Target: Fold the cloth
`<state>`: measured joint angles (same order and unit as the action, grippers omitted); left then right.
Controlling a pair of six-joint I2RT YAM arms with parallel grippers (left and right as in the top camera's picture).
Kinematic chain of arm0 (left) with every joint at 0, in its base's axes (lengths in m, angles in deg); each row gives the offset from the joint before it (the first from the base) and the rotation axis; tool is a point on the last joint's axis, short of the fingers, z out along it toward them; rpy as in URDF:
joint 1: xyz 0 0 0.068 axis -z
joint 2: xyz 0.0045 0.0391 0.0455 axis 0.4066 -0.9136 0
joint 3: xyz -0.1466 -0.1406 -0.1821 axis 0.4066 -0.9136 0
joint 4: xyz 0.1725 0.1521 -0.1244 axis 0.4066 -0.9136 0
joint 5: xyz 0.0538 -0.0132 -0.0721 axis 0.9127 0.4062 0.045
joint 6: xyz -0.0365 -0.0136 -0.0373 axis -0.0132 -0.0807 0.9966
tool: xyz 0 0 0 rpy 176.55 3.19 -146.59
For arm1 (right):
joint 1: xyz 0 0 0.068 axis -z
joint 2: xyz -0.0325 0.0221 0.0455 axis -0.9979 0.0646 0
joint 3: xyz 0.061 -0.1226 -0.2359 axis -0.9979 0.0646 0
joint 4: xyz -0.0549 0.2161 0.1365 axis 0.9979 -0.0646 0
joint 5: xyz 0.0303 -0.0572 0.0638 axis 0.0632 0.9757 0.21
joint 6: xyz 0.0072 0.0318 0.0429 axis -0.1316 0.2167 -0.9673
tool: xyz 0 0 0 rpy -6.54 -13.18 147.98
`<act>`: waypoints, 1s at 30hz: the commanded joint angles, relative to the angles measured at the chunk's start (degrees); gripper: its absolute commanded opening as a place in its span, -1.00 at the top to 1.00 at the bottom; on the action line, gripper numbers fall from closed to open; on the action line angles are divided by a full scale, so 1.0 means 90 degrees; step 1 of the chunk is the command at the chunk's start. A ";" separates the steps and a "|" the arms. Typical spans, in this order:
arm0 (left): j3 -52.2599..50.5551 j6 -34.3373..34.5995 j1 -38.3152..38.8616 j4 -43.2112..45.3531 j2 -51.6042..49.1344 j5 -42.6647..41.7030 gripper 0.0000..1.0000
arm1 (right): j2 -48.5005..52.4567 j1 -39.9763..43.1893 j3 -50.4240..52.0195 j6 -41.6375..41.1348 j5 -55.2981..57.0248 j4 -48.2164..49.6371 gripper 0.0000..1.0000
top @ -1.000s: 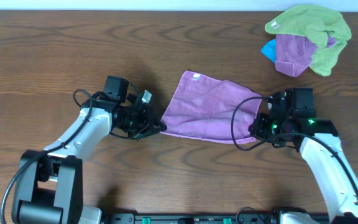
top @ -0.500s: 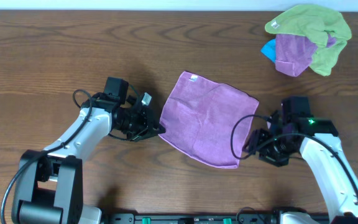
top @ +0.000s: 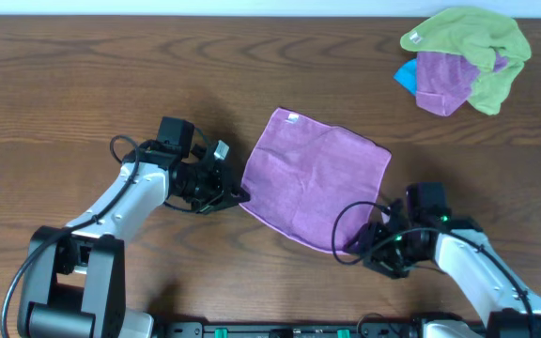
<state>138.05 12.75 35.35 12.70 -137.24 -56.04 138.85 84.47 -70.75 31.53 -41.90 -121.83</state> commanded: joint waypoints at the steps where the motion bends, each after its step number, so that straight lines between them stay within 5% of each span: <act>1: 0.0002 -0.0134 -0.0007 -0.0017 0.0085 0.0022 0.88 | -0.0022 -0.0107 0.0216 -0.0568 -0.0333 0.0333 -0.14; 6: 0.0002 -0.0134 -0.0007 -0.0032 0.0085 0.0019 0.88 | -0.0022 -0.0141 0.0372 -0.0860 -0.0299 0.0925 0.04; 11: 0.0002 -0.0138 -0.0007 -0.0063 0.0085 0.0019 0.88 | -0.0022 -0.0216 0.0452 -0.0969 -0.0129 0.1117 0.97; 30: 0.0005 -0.0231 -0.0007 -0.0816 0.0967 0.0381 0.88 | -0.1443 -0.0175 -0.0855 -0.0469 0.0979 0.0364 0.97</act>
<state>138.03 10.09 35.35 4.72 -130.95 -55.16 126.26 83.05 -76.83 26.22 -36.26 -118.49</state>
